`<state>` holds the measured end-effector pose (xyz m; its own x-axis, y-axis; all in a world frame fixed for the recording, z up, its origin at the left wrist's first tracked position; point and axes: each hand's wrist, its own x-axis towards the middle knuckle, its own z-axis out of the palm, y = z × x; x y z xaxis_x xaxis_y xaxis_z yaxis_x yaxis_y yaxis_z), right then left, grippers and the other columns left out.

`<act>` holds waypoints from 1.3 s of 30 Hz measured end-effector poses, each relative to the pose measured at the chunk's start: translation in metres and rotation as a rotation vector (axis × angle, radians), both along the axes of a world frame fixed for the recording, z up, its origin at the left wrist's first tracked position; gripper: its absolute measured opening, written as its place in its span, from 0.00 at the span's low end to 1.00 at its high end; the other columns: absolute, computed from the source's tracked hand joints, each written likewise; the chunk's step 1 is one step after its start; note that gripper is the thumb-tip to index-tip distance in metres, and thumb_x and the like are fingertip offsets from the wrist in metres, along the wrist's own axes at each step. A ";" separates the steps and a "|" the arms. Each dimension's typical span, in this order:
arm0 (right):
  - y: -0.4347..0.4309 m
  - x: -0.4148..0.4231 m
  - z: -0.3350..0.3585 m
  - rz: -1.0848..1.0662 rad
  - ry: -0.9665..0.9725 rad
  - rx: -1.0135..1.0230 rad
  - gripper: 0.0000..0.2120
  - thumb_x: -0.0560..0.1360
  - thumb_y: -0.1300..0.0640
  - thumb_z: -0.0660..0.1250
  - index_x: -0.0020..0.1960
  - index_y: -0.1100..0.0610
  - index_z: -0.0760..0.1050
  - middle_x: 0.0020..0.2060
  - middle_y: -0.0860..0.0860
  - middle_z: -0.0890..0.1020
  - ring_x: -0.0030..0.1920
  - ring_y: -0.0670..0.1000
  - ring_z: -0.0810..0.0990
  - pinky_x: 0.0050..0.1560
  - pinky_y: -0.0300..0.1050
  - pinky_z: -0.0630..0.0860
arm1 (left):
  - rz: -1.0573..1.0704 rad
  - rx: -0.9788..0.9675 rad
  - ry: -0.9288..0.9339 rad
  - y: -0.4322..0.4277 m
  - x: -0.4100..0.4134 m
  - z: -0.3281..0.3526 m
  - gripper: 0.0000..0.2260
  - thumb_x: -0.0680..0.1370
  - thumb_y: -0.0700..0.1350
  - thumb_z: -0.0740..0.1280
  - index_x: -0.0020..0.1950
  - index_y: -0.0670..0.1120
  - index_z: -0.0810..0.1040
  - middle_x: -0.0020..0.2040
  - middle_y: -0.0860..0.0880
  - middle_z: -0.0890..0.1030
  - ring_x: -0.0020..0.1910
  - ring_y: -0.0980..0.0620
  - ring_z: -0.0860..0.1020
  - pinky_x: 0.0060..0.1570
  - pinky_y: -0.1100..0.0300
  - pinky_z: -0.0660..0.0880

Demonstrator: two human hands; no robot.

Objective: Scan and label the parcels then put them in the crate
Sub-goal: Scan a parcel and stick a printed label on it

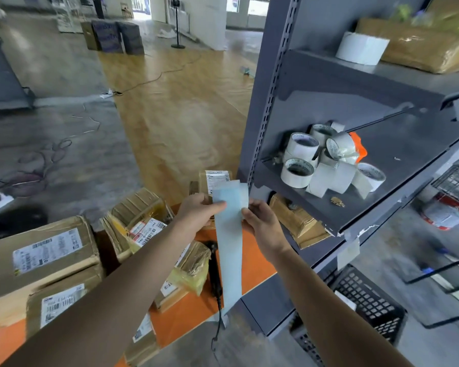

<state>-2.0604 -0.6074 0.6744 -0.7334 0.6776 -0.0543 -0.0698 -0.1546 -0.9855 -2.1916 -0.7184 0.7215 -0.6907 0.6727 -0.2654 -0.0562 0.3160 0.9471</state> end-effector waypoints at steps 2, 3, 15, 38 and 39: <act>-0.002 -0.001 0.002 0.024 0.010 -0.014 0.06 0.80 0.60 0.64 0.56 0.60 0.73 0.51 0.56 0.80 0.53 0.56 0.76 0.64 0.61 0.73 | -0.007 0.000 0.038 -0.003 0.001 0.003 0.12 0.73 0.47 0.75 0.51 0.44 0.78 0.44 0.49 0.81 0.42 0.53 0.79 0.53 0.51 0.78; -0.002 -0.001 0.003 0.040 0.012 -0.016 0.07 0.80 0.61 0.64 0.57 0.60 0.73 0.51 0.56 0.80 0.53 0.56 0.77 0.64 0.61 0.73 | -0.023 -0.009 0.067 -0.004 0.000 0.004 0.13 0.72 0.46 0.76 0.52 0.45 0.77 0.45 0.51 0.81 0.44 0.54 0.79 0.53 0.51 0.78; 0.004 0.005 0.021 0.105 -0.090 0.174 0.05 0.80 0.58 0.66 0.55 0.58 0.73 0.50 0.56 0.82 0.50 0.54 0.81 0.52 0.55 0.77 | -0.081 0.055 0.096 0.000 0.005 0.003 0.16 0.70 0.41 0.76 0.54 0.47 0.75 0.50 0.52 0.81 0.44 0.59 0.77 0.37 0.66 0.69; 0.008 0.003 0.019 -0.098 -0.374 0.875 0.11 0.76 0.58 0.70 0.59 0.56 0.81 0.50 0.48 0.83 0.45 0.45 0.81 0.48 0.31 0.76 | 0.246 0.005 -0.384 0.011 0.005 -0.022 0.07 0.75 0.48 0.71 0.45 0.45 0.79 0.39 0.47 0.81 0.30 0.55 0.72 0.29 0.66 0.69; 0.008 0.003 0.019 -0.108 -0.366 0.896 0.10 0.76 0.59 0.70 0.56 0.56 0.82 0.48 0.49 0.83 0.44 0.45 0.81 0.48 0.31 0.76 | 0.237 0.011 -0.362 0.011 0.005 -0.023 0.08 0.75 0.48 0.71 0.46 0.44 0.79 0.39 0.47 0.82 0.30 0.55 0.72 0.30 0.65 0.69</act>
<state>-2.0571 -0.5997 0.6929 -0.7054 0.6412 0.3022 0.2941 0.6527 -0.6983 -2.1862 -0.7076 0.6989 -0.6896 0.5111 -0.5130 -0.4554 0.2447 0.8560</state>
